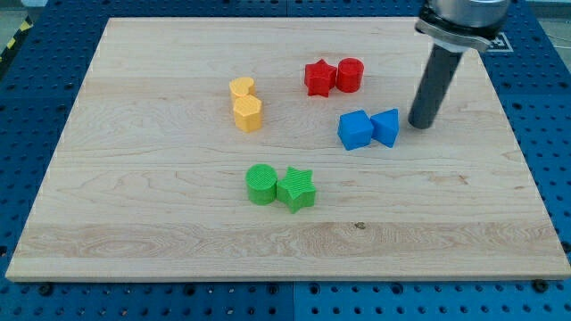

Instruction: Move the blue triangle to the red circle

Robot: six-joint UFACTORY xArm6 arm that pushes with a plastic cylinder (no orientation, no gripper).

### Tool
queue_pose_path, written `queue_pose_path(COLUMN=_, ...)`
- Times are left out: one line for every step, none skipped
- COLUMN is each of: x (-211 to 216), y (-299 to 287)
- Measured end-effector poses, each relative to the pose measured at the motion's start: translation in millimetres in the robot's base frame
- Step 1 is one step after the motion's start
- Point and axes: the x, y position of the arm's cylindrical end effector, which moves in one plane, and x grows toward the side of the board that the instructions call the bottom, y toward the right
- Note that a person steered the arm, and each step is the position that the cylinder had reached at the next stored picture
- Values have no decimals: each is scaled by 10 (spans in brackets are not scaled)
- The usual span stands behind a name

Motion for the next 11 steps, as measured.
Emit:
queue_pose_path(x=255, y=3)
queue_pose_path(x=379, y=-142)
queue_pose_path(x=362, y=-476)
queue_pose_path(x=298, y=-564)
queue_pose_path(x=118, y=-564)
queue_pose_path(x=-173, y=-564)
queue_pose_path(x=-141, y=-564)
queue_pose_path(x=72, y=-564)
queue_pose_path(x=29, y=-646)
queue_pose_path(x=-214, y=-776)
queue_pose_path(x=-264, y=-776)
